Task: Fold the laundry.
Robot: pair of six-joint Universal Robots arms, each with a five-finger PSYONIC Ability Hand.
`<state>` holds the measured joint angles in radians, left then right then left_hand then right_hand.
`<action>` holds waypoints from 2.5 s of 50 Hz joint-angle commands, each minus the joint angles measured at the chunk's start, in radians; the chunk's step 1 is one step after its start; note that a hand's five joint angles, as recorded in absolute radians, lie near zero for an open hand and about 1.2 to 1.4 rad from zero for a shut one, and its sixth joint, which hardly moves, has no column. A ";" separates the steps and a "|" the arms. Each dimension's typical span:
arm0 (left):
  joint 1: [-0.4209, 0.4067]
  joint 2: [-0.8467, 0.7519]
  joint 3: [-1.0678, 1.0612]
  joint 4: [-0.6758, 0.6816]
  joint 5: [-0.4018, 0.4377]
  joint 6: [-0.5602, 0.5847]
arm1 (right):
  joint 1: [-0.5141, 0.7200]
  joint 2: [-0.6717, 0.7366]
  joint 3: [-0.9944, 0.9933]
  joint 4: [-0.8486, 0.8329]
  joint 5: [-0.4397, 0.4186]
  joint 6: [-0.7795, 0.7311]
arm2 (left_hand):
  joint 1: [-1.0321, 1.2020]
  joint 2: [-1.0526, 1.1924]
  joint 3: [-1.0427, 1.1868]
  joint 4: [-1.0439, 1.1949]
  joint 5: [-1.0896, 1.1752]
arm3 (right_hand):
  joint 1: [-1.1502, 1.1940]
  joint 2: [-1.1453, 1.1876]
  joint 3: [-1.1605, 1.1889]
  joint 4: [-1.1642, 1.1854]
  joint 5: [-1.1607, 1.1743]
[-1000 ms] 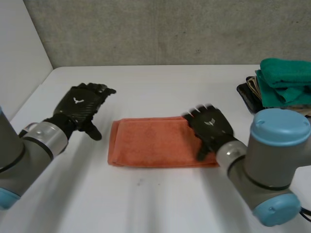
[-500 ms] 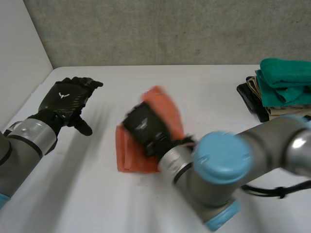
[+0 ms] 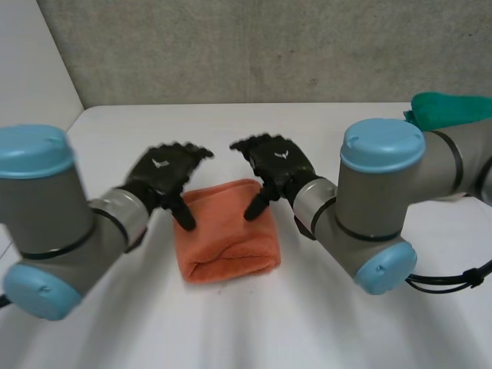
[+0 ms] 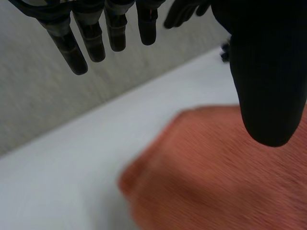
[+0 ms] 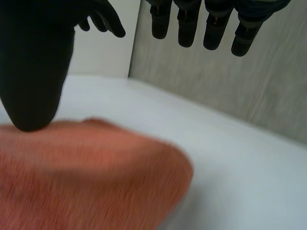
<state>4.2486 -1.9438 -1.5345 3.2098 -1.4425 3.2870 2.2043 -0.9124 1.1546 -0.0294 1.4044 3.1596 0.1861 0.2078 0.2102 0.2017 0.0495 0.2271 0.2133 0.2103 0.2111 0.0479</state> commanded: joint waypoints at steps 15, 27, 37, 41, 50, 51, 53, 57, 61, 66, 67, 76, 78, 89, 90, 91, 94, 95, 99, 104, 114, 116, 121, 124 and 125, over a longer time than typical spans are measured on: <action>-0.013 -0.141 0.057 -0.143 -0.132 0.037 | -0.021 0.182 -0.211 0.278 0.120 -0.213 | -0.012 -0.033 -0.036 -0.027 -0.049 | -0.053 -0.039 -0.036 -0.037 -0.048; 0.063 0.104 0.158 -0.140 0.155 -0.001 | 0.158 -0.158 0.210 -0.161 0.261 -0.584 | -0.012 -0.033 -0.036 -0.027 -0.049 | -0.053 -0.039 -0.036 -0.037 -0.048; 0.137 0.157 0.298 -0.366 0.609 -0.092 | 0.267 -0.175 0.464 -0.283 0.266 -0.552 | -0.012 -0.033 -0.036 -0.027 -0.049 | -0.047 -0.033 -0.030 -0.031 -0.042; 0.137 0.155 0.303 -0.418 0.721 -0.087 | 0.276 -0.114 0.468 -0.334 0.272 -0.489 | -0.012 -0.033 -0.036 -0.027 -0.049 | -0.006 0.008 0.011 0.010 -0.001; 0.088 0.154 0.258 -0.418 0.722 -0.033 | 0.265 0.020 0.439 -0.498 0.266 -0.513 | -0.012 -0.033 -0.036 -0.027 -0.049 | 0.106 0.120 0.123 0.122 0.111; 0.082 0.152 0.252 -0.416 0.711 -0.018 | 0.262 0.032 0.432 -0.510 0.266 -0.523 | -0.012 -0.033 -0.036 -0.027 -0.049 | 0.118 0.131 0.134 0.134 0.122; 0.077 0.152 0.244 -0.415 0.700 -0.006 | 0.256 0.061 0.412 -0.526 0.265 -0.546 | -0.012 -0.033 -0.036 -0.027 -0.049 | 0.179 0.193 0.196 0.195 0.184; 0.067 0.144 0.235 -0.407 0.680 0.011 | 0.242 0.099 0.375 -0.529 0.272 -0.572 | -0.012 -0.033 -0.036 -0.027 -0.049 | 0.188 0.202 0.205 0.204 0.193; 0.063 0.134 0.231 -0.392 0.666 0.010 | 0.229 0.121 0.349 -0.543 0.271 -0.573 | -0.012 -0.033 -0.036 -0.027 -0.049 | 0.244 0.258 0.261 0.260 0.248; 0.068 0.126 0.232 -0.374 0.660 0.005 | 0.218 0.147 0.312 -0.564 0.272 -0.579 | -0.012 -0.033 -0.036 -0.027 -0.049 | 0.270 0.284 0.287 0.286 0.275; 0.068 0.126 0.231 -0.370 0.660 0.003 | 0.216 0.150 0.307 -0.564 0.272 -0.579 | -0.012 -0.033 -0.036 -0.027 -0.049 | 0.282 0.296 0.299 0.298 0.287; 0.082 0.124 0.232 -0.337 0.654 -0.033 | 0.209 0.175 0.248 -0.564 0.268 -0.579 | -0.012 -0.033 -0.036 -0.027 -0.049 | 0.312 0.325 0.328 0.328 0.316; 0.085 0.126 0.232 -0.331 0.654 -0.050 | 0.209 0.184 0.231 -0.564 0.268 -0.579 | -0.012 -0.033 -0.036 -0.027 -0.049 | 0.312 0.325 0.328 0.328 0.316; 0.094 0.131 0.235 -0.300 0.654 -0.087 | 0.200 0.216 0.157 -0.564 0.245 -0.604 | -0.012 -0.033 -0.036 -0.027 -0.049 | 1.028 1.042 1.045 1.044 1.033; 0.096 0.131 0.237 -0.298 0.654 -0.089 | 0.196 0.216 0.151 -0.566 0.243 -0.602 | -0.012 -0.033 -0.036 -0.027 -0.049 | 1.168 1.182 1.185 1.184 1.172; 0.096 0.132 0.237 -0.297 0.654 -0.090 | 0.193 0.216 0.142 -0.570 0.242 -0.602 | -0.012 -0.033 -0.036 -0.027 -0.049 | 1.169 1.183 1.186 1.185 1.174; 0.103 0.137 0.241 -0.292 0.652 -0.096 | 0.181 0.218 0.106 -0.589 0.231 -0.604 | -0.012 -0.033 -0.036 -0.027 -0.049 | 1.169 1.183 1.186 1.185 1.174; 0.105 0.138 0.243 -0.291 0.652 -0.098 | 0.177 0.218 0.094 -0.593 0.232 -0.604 | -0.012 -0.033 -0.036 -0.027 -0.049 | 1.169 1.183 1.186 1.185 1.174; 0.120 0.151 0.263 -0.283 0.653 -0.112 | 0.146 0.208 0.033 -0.586 0.235 -0.601 | -0.012 -0.033 -0.036 -0.027 -0.049 | 1.169 1.183 1.186 1.185 1.174; 0.134 0.177 0.298 -0.268 0.643 -0.142 | 0.094 0.153 -0.052 -0.583 0.235 -0.590 | -0.012 -0.033 -0.036 -0.027 -0.049 | 1.169 1.183 1.186 1.185 1.174; 0.137 0.217 0.343 -0.191 0.585 -0.240 | -0.093 0.003 -0.154 -0.639 0.261 -0.555 | -0.012 -0.033 -0.036 -0.027 -0.049 | 1.169 1.183 1.186 1.185 1.174; 0.136 0.223 0.340 -0.163 0.579 -0.267 | -0.165 -0.029 -0.156 -0.665 0.258 -0.531 | -0.012 -0.033 -0.036 -0.027 -0.049 | 1.169 1.183 1.186 1.185 1.174; 0.123 0.229 0.324 -0.127 0.580 -0.296 | -0.331 -0.059 -0.153 -0.690 0.232 -0.486 | -0.012 -0.033 -0.036 -0.027 -0.049 | 1.169 1.183 1.186 1.185 1.174; 0.111 0.227 0.309 -0.122 0.580 -0.296 | -0.441 -0.051 -0.138 -0.693 0.186 -0.461 | -0.012 -0.033 -0.036 -0.027 -0.049 | 1.169 1.183 1.186 1.185 1.174; 0.108 0.224 0.303 -0.120 0.579 -0.296 | -0.469 -0.043 -0.133 -0.693 0.170 -0.454 | -0.012 -0.033 -0.036 -0.027 -0.049 | 1.169 1.183 1.186 1.185 1.174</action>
<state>4.3740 -1.7156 -1.2064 3.0744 -0.8642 2.9970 1.9053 -0.9641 0.9998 -0.7131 1.6396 2.6631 0.1862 0.2078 0.2102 0.2017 0.0490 0.9740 1.1349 1.1611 1.1933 0.9245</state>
